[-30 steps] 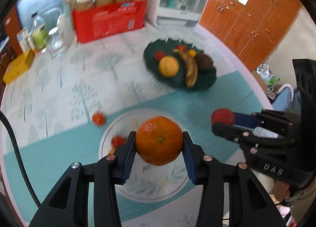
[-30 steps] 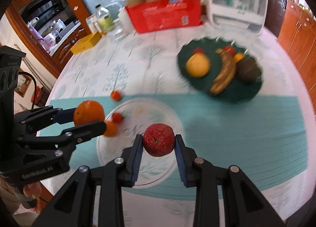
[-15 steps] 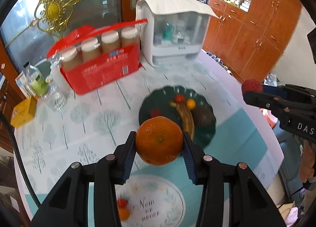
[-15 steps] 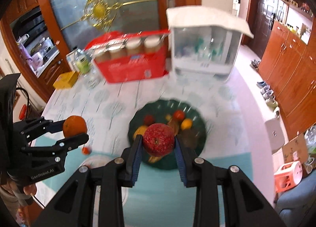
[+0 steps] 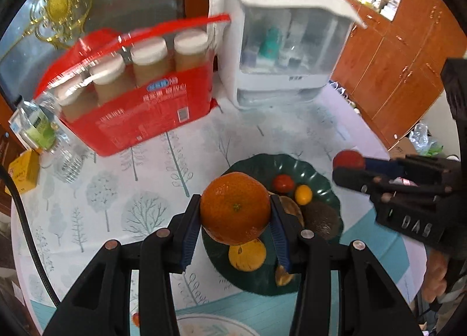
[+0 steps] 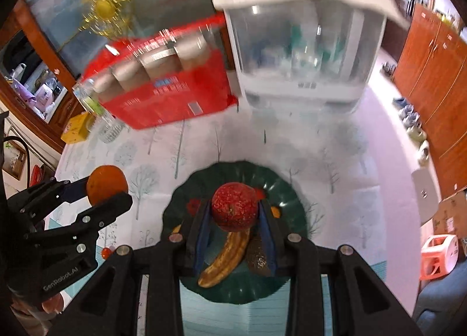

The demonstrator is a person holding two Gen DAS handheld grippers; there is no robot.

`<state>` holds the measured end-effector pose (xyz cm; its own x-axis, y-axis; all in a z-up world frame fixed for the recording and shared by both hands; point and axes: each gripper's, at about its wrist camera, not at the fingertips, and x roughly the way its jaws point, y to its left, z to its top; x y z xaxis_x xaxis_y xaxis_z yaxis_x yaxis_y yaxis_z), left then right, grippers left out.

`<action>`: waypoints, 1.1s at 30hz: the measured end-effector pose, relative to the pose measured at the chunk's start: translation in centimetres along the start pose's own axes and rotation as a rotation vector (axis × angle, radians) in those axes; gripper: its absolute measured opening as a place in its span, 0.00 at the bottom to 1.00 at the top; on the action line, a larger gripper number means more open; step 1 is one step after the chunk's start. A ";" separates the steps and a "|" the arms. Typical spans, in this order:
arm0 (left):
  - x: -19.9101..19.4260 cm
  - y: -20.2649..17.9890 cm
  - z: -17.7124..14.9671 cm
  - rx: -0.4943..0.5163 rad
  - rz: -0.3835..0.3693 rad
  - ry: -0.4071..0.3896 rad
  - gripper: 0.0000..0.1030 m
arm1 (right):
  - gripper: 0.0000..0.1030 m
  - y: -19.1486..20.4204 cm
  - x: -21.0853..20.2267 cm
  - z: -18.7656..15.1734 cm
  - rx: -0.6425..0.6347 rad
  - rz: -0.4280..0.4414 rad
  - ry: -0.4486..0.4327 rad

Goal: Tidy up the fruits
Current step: 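Carry the mandarin and apple onto the green plate and open both tools, then withdraw both open tools back toward the white fruit plate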

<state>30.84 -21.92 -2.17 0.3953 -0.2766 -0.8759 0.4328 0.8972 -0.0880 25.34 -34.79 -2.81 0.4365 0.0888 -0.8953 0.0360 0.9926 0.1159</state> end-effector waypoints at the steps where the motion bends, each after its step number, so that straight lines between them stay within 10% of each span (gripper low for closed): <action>1: 0.7 0.2 0.0 -0.003 0.003 0.006 0.42 | 0.31 0.1 1.2 -0.3 -0.012 -0.001 0.016; 16: 9.9 0.9 -0.7 0.022 -0.005 0.158 0.43 | 0.32 1.7 10.3 -4.1 -0.102 0.079 0.192; 33: 10.0 1.5 -1.5 0.031 -0.056 0.144 0.49 | 0.33 1.0 9.8 -3.2 -0.103 0.063 0.149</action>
<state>34.27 -22.81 -11.82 0.2501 -0.2717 -0.9293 0.4766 0.8700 -0.1261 26.75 -32.64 -12.81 0.2970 0.1543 -0.9423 -0.0823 0.9873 0.1357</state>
